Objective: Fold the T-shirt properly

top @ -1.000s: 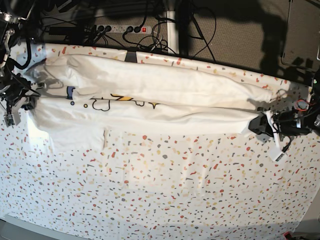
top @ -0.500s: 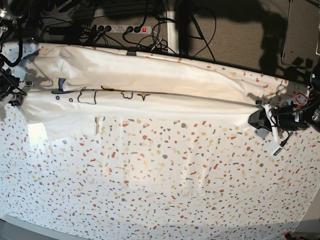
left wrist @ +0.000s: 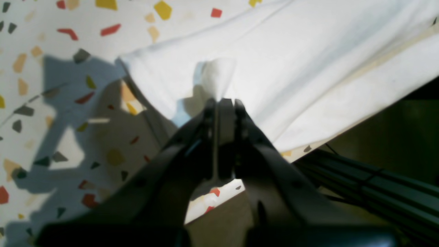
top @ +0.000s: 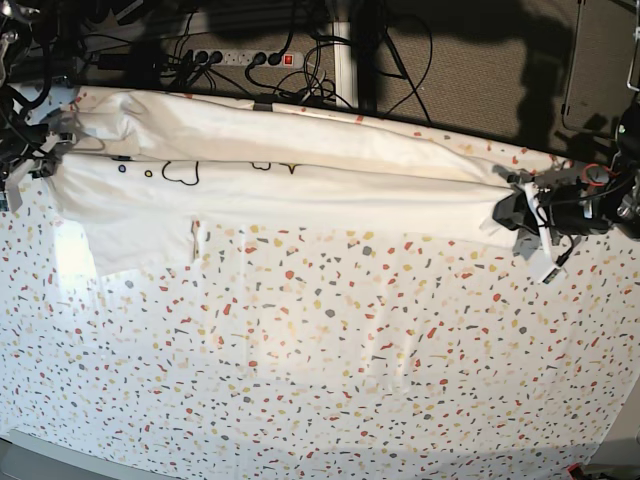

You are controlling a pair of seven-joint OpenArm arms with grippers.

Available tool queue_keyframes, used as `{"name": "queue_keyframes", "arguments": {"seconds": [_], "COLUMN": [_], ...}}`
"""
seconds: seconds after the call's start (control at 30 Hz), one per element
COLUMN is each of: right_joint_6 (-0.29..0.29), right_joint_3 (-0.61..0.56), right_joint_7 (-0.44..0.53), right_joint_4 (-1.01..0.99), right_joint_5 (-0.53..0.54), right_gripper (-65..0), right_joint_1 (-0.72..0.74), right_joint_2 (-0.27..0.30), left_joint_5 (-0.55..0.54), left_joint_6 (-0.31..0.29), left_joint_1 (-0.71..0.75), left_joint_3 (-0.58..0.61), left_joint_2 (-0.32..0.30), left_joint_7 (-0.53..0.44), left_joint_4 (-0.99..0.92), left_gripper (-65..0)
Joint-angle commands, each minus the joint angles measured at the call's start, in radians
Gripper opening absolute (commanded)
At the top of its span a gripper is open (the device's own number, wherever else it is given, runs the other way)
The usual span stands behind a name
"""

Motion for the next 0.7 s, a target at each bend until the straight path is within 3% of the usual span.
{"name": "queue_keyframes", "arguments": {"seconds": [0.0, 0.07, 0.17, 0.37, 0.67], "right_joint_6": [-0.002, -0.002, -0.002, -0.002, -0.002], "right_joint_3": [0.009, 0.009, 0.009, 0.01, 0.011], "right_joint_7": [0.015, 0.01, 0.008, 0.037, 0.05], "right_joint_4": [0.017, 0.017, 0.017, 0.017, 0.017], "right_joint_5": [0.008, 0.007, 0.007, 0.021, 0.183], "right_gripper": [-45.1, -37.7, -36.4, -36.4, -36.4], "right_joint_1": [0.008, 0.008, 0.008, 0.013, 0.081], "right_joint_2": [0.025, 0.026, 0.026, 0.028, 0.034], "left_joint_5": [0.008, 0.056, 0.104, 0.12, 0.138], "left_joint_6": [0.0, -0.001, 0.0, 0.0, 0.0], "left_joint_1": [-0.022, -0.021, -0.022, -0.031, -0.031], "left_joint_3": [-0.01, -0.01, -0.01, -0.01, -0.01], "left_joint_2": [-0.018, -0.018, -0.018, -0.02, -0.019], "left_joint_7": [-0.028, -0.063, -0.067, -0.06, -0.058], "left_joint_4": [0.016, 0.016, 0.016, 0.019, 0.249], "left_gripper": [-57.1, -45.0, -36.1, -35.4, -35.4]}}
